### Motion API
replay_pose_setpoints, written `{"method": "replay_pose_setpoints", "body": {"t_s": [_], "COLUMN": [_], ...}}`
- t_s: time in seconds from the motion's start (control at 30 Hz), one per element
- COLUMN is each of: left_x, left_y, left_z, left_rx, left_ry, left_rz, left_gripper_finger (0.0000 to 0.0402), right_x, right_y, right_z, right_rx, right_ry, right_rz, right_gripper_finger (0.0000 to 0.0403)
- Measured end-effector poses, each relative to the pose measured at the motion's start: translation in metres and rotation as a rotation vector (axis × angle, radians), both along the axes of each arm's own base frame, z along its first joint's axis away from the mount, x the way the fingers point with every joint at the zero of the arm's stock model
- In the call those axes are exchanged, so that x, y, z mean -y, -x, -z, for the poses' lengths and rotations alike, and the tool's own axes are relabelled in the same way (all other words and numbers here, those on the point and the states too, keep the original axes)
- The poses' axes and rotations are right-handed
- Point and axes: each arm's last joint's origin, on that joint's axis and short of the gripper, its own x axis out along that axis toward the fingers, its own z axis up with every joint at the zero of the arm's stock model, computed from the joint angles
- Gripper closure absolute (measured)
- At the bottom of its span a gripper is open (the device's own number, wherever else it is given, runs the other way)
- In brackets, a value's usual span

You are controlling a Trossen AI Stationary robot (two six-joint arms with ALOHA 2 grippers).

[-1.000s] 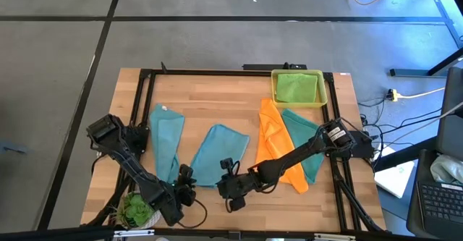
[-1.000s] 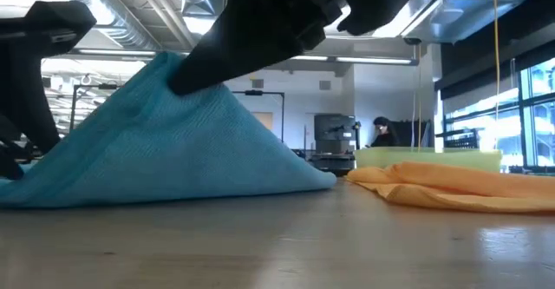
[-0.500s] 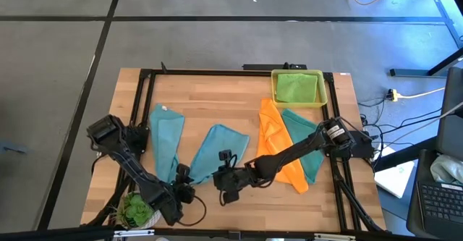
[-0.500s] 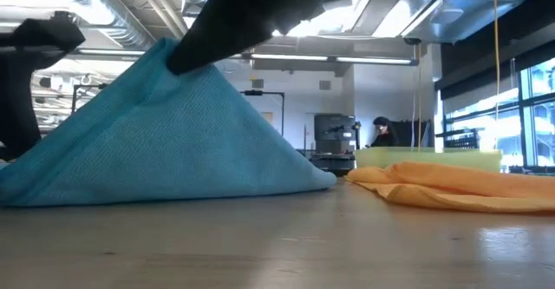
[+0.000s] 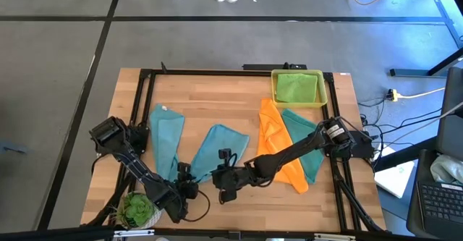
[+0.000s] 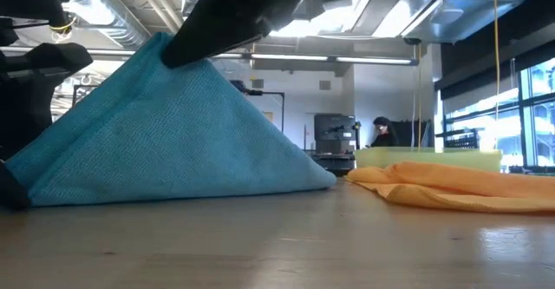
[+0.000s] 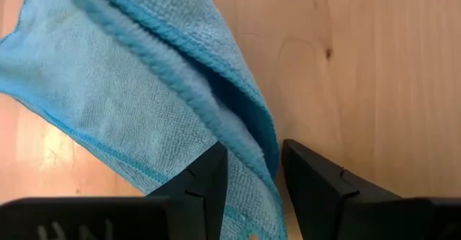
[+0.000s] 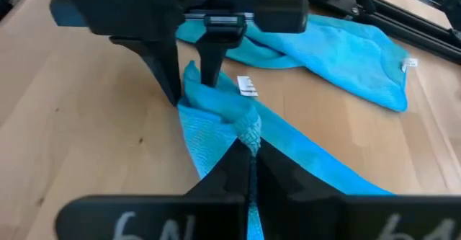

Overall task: Fold microfiber towels
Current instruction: Fold the middle blue microfiber cloth

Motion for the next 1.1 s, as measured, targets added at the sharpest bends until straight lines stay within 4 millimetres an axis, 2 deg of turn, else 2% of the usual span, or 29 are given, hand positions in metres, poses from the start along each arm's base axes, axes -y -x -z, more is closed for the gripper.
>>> {"method": "replay_pose_setpoints", "body": {"t_s": [0.3,0.4,0.53,0.67,0.9,1.0,1.1], "left_x": [-0.003,-0.005,-0.007,-0.003,0.017,0.021,0.017], "left_y": [-0.003,-0.004,-0.003,-0.007,-0.029,-0.042,-0.053], "left_z": [0.000,-0.001,0.000,-0.004,-0.036,-0.056,-0.074], "left_rx": [0.051,0.065,0.027,0.029,-0.021,-0.020,-0.037], "left_ry": [0.001,-0.018,-0.018,0.014,0.171,0.157,0.099], "left_rz": [-0.061,-0.063,-0.066,-0.065,0.035,0.103,0.141], "left_gripper_finger": [0.0283,0.0315,0.0389,0.0399,0.0401,0.0401,0.0401], "right_x": [0.001,0.001,0.001,-0.005,-0.031,-0.040,-0.043], "right_y": [0.000,0.002,0.011,0.023,0.038,0.048,0.062], "right_z": [0.000,0.003,0.005,0.008,0.011,0.003,-0.009], "right_rx": [0.003,-0.030,-0.114,-0.214,-0.307,-0.314,-0.323], "right_ry": [0.008,0.019,0.021,-0.015,-0.151,-0.138,-0.075], "right_rz": [0.013,0.015,0.038,0.023,-0.081,-0.085,-0.054], "right_gripper_finger": [0.0389,0.0388,0.0396,0.0394,0.0390,0.0396,0.0397]}}
